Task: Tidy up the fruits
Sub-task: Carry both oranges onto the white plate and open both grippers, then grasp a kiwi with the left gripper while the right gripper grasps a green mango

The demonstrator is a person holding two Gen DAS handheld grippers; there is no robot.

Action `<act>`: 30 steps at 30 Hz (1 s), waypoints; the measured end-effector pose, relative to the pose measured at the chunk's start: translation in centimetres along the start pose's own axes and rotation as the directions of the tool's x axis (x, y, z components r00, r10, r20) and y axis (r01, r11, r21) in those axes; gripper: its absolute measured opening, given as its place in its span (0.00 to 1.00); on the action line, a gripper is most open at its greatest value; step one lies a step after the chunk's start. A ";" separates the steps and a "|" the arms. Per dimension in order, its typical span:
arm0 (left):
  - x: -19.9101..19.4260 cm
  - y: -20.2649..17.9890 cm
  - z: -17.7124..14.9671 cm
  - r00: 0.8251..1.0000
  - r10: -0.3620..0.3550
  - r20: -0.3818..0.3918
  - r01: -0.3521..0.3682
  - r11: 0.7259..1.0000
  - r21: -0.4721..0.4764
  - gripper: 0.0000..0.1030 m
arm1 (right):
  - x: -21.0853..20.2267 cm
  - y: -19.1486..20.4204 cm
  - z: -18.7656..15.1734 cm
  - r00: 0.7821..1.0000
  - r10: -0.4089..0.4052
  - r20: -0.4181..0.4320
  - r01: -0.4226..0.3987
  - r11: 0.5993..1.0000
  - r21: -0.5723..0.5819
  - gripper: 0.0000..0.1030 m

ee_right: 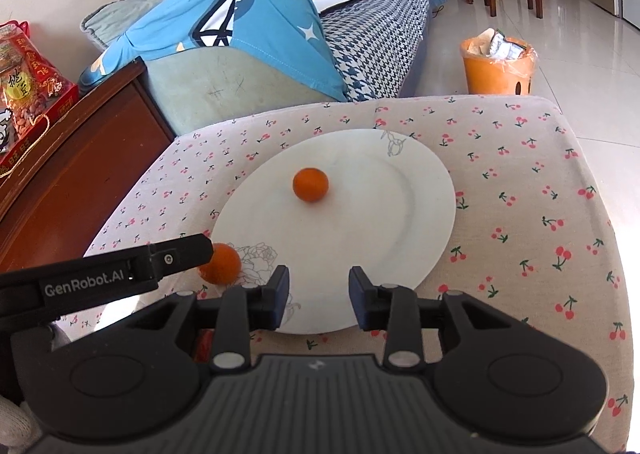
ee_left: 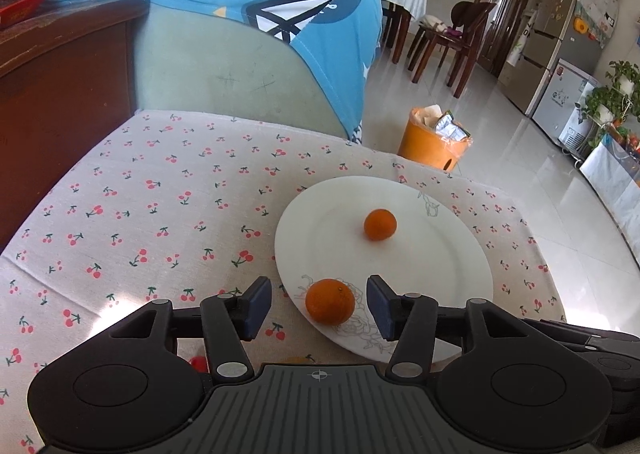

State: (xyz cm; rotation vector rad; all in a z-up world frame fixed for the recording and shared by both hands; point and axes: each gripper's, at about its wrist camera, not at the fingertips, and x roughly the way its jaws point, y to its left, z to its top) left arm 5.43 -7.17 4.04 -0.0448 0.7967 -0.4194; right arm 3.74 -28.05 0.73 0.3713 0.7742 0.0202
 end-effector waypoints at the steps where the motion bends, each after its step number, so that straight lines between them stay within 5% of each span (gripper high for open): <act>1: -0.3 0.0 0.1 1.000 0.006 -0.001 -0.006 1.000 0.003 0.56 | -0.1 0.0 -0.1 1.000 0.005 -0.002 -0.005 1.000 -0.006 0.35; 13: -3.0 1.6 -0.4 0.998 0.065 0.002 -0.065 0.997 0.042 0.60 | -1.2 0.9 -1.2 0.996 0.085 -0.030 -0.088 0.993 -0.079 0.41; 30: -6.3 5.3 -3.7 0.992 0.114 -0.061 -0.116 0.993 -0.035 0.60 | -2.5 3.2 -3.9 0.978 0.180 -0.104 -0.197 0.961 -0.195 0.41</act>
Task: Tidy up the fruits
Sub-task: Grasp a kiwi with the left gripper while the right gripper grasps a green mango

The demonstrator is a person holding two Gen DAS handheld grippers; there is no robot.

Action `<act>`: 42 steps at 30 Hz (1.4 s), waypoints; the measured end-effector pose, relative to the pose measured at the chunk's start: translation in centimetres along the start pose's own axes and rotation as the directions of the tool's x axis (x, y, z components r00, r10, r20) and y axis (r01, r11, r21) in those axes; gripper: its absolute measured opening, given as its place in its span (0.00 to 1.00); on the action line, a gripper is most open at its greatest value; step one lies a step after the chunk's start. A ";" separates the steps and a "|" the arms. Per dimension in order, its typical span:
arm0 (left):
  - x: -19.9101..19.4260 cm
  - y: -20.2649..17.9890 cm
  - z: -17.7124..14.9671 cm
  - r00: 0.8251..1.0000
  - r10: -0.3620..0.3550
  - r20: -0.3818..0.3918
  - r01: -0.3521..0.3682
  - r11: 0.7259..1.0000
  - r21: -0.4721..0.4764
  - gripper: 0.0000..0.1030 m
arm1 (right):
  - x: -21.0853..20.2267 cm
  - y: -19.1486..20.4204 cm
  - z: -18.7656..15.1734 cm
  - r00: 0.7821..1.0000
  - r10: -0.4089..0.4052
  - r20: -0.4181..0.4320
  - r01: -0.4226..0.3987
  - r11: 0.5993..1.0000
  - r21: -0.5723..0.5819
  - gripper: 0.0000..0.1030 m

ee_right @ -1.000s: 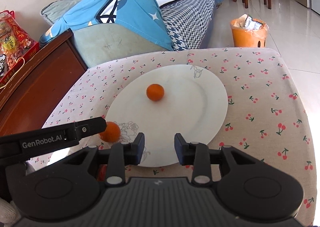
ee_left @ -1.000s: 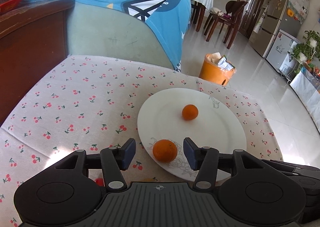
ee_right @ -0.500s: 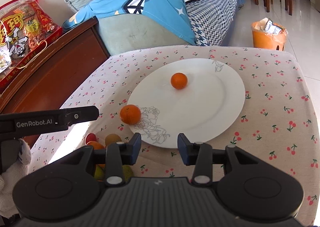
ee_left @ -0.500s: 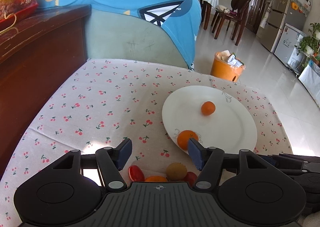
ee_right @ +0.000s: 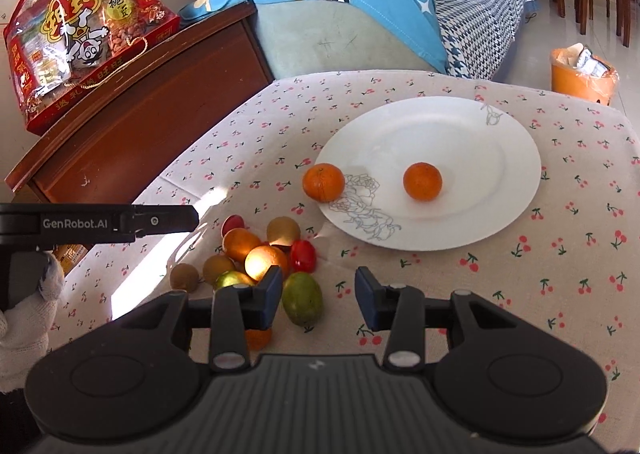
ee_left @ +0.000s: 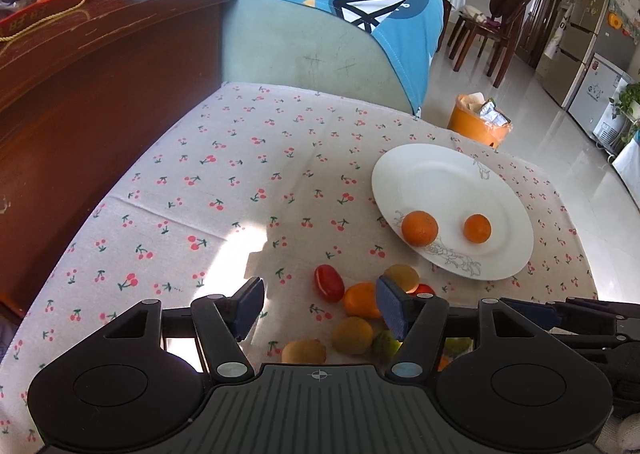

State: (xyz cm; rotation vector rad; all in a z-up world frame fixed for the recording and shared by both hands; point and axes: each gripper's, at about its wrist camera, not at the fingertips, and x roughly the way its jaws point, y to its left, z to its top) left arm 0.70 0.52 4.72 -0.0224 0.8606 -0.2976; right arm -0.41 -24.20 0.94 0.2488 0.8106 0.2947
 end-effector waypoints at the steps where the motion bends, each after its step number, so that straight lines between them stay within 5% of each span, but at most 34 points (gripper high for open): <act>1: -0.1 0.1 -0.4 1.000 0.007 -0.007 -0.007 1.000 0.005 0.60 | 0.0 0.0 -0.1 1.000 0.003 -0.004 -0.003 1.000 -0.002 0.41; 21: 1.2 -0.6 -4.4 0.995 0.084 -0.055 -0.074 0.984 0.161 0.58 | 1.2 0.7 -0.8 1.000 -0.007 -0.031 0.006 1.000 -0.031 0.40; 38: 2.0 -1.1 -4.6 0.998 0.057 -0.025 -0.051 0.980 0.194 0.25 | 2.4 1.1 -1.2 0.999 -0.016 -0.042 0.014 0.998 -0.056 0.25; 42: 1.9 -1.1 -4.6 0.998 0.057 -0.017 -0.053 0.982 0.181 0.24 | 2.4 1.0 -1.1 0.999 -0.011 -0.043 0.009 0.999 -0.044 0.25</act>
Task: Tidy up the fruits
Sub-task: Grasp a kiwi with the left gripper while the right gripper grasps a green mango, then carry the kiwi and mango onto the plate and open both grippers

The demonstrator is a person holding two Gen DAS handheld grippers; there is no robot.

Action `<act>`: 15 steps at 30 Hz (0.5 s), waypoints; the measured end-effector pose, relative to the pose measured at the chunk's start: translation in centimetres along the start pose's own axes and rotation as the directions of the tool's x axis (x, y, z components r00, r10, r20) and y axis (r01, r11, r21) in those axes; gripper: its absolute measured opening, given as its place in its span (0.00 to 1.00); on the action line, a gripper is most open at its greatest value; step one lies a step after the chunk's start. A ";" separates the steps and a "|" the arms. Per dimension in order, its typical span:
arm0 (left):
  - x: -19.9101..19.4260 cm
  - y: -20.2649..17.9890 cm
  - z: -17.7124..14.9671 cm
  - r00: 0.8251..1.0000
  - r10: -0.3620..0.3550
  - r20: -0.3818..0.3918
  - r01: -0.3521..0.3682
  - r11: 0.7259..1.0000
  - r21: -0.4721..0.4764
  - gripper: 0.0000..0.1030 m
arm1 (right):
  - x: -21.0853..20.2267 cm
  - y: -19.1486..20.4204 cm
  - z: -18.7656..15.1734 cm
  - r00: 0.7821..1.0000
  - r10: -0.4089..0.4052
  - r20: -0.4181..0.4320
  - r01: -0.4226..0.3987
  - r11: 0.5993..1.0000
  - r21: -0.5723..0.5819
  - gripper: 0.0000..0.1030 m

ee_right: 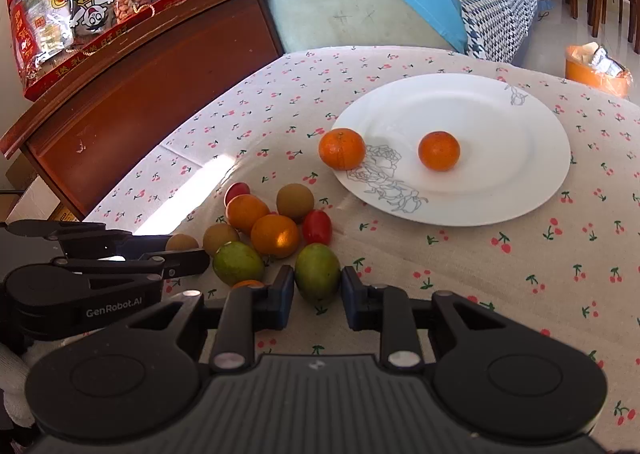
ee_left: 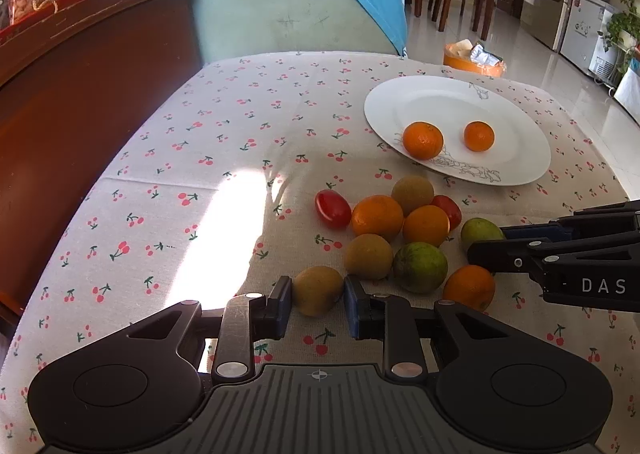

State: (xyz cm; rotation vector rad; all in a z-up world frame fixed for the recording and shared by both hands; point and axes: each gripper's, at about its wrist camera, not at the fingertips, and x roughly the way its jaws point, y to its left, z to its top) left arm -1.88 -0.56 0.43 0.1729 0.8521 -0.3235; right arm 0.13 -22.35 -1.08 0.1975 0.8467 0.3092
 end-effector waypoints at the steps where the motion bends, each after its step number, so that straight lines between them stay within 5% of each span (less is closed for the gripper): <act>1: 0.0 0.0 0.0 1.000 0.000 0.002 0.000 1.000 -0.005 0.24 | 0.0 0.0 0.0 1.000 0.001 0.001 -0.001 1.000 0.004 0.25; 8: -1.2 0.3 1.1 0.998 0.003 0.059 0.000 0.999 -0.051 0.24 | -1.0 -0.4 0.8 0.999 0.015 0.041 -0.017 0.999 0.040 0.25; 15: -1.9 -0.7 3.3 0.991 -0.067 0.115 0.076 0.994 -0.078 0.24 | -2.5 -1.3 2.4 0.995 0.011 0.104 -0.020 0.996 0.083 0.25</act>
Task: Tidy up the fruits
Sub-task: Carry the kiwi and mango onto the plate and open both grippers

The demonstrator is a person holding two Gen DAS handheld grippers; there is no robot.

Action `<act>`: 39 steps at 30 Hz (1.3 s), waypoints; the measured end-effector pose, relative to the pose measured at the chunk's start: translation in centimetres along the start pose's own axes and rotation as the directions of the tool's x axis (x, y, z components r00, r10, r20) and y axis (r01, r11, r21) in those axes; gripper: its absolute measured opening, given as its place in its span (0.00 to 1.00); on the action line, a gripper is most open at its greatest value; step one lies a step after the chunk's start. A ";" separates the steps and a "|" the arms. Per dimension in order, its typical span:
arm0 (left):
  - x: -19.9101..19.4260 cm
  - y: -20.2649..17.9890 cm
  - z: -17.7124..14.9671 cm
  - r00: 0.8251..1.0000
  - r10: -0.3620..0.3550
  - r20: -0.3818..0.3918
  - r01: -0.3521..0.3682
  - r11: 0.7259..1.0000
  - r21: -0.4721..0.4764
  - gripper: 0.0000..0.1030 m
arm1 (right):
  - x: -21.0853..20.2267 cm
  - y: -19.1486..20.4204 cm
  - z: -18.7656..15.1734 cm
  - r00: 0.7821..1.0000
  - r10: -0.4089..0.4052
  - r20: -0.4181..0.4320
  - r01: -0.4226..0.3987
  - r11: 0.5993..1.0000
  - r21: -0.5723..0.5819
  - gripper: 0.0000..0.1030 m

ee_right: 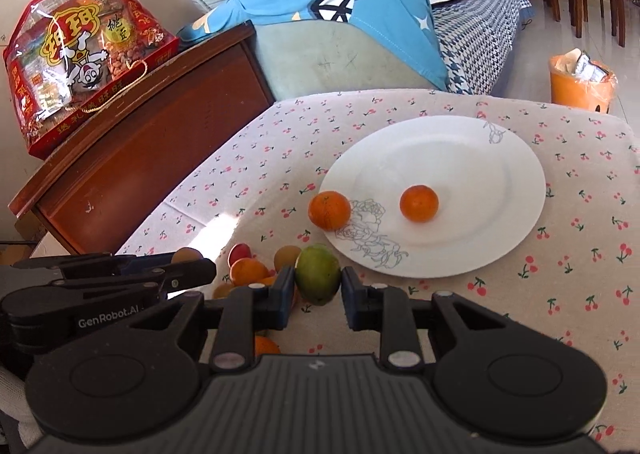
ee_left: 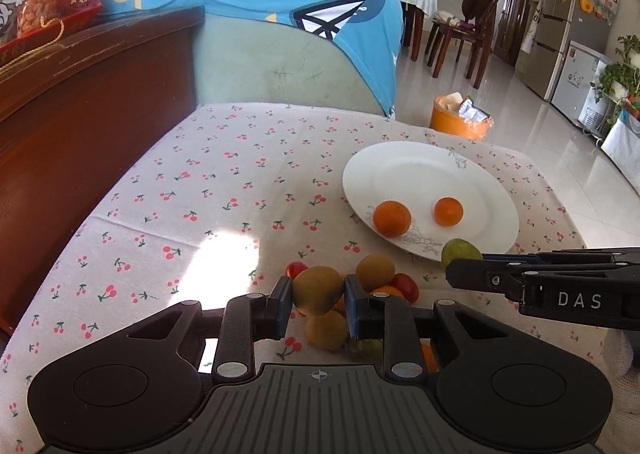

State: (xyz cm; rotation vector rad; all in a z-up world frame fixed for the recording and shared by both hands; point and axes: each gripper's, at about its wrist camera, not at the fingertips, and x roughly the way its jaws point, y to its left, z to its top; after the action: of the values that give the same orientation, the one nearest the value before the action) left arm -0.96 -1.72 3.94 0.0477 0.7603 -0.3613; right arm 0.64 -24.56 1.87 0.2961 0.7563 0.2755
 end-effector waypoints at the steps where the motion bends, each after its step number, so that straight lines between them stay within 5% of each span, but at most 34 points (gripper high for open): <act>1: 0.4 -0.2 0.3 1.000 -0.016 0.000 0.016 1.000 -0.004 0.24 | -0.1 -0.2 0.4 1.000 -0.003 0.002 0.003 1.000 0.011 0.25; 10: 3.8 -2.1 2.7 0.998 -0.054 -0.011 0.055 0.998 0.026 0.24 | -1.1 -1.9 3.8 1.000 -0.028 0.008 0.028 0.999 -0.023 0.25; 19: 7.0 -3.5 3.6 0.997 -0.059 -0.041 0.061 0.996 0.065 0.24 | 0.6 -5.9 4.7 0.996 -0.069 -0.061 0.073 0.995 0.066 0.25; 39: 10.8 -5.2 6.4 0.993 -0.110 -0.040 0.112 0.992 0.052 0.26 | 3.0 -8.8 5.4 0.988 -0.137 -0.070 0.149 0.968 0.203 0.26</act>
State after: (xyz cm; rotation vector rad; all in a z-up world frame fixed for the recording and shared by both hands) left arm 8.78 -11.03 1.67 0.0636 0.7919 -0.4877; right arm 7.73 -32.53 0.58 0.4306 0.8587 0.0677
